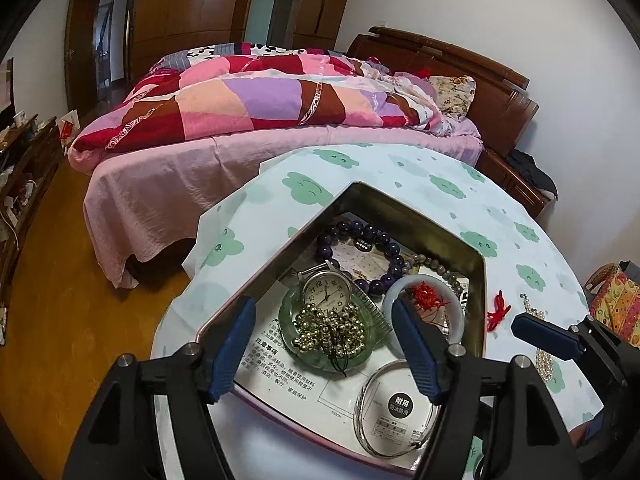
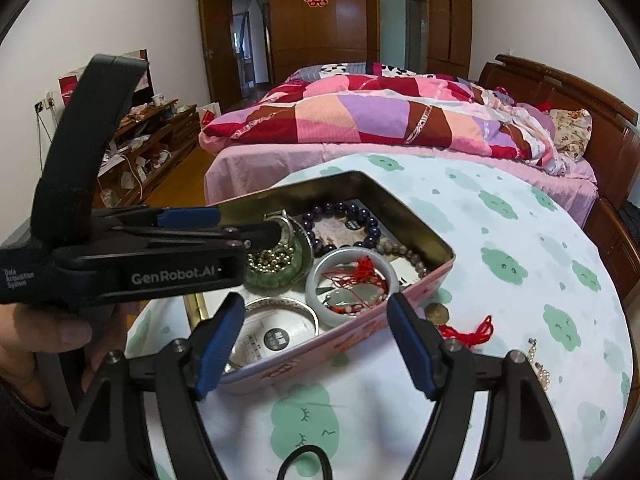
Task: Organize jewelry
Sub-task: 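Open both tools to drop the chain and bangle into the tin box, then grasp the red cord with the left tool while the right tool grasps the pearl necklace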
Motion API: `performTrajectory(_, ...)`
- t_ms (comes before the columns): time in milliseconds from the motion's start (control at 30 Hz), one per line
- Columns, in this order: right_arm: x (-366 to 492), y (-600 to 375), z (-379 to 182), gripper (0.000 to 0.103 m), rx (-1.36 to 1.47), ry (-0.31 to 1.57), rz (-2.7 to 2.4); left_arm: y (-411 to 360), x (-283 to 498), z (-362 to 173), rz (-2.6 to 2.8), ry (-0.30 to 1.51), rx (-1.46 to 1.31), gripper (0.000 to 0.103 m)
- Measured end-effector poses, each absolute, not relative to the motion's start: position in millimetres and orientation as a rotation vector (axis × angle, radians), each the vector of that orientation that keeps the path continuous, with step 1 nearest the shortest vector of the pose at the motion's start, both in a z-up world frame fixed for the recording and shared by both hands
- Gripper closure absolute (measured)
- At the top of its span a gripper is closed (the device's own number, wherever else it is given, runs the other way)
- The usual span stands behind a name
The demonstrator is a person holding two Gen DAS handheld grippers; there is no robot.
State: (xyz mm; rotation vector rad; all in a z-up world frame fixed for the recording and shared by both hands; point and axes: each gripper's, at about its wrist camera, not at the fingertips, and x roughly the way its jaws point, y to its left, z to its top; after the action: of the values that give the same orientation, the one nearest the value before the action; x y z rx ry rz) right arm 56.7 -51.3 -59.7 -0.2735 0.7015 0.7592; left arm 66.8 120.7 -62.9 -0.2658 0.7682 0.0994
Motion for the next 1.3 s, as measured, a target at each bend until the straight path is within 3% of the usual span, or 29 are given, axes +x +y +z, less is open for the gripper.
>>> performTrajectory(500, 64.0, -113.7, -51.4, 0.022, -0.170, 0.710, 0.634, 97.1, 61.6, -54.7, 0.091, 0.748, -0.235, 0.032)
performTrajectory(933, 109.4, -179.4, -77.2, 0.019, -0.035, 0.861, 0.423, 40.2, 66.2, -41.5, -0.004, 0.728, -0.123, 0.032)
performTrajectory(1133, 115.7, -177.3, -80.4, 0.023, -0.113, 0.874, 0.358, 6.2, 80.5, -34.5, -0.075, 0.719, -0.038, 0.032)
performTrajectory(1300, 117.0, -191.9, -103.9, 0.050, -0.125, 0.964, 0.340, -31.3, 93.3, -45.0, -0.173, 0.746, 0.026, 0.033)
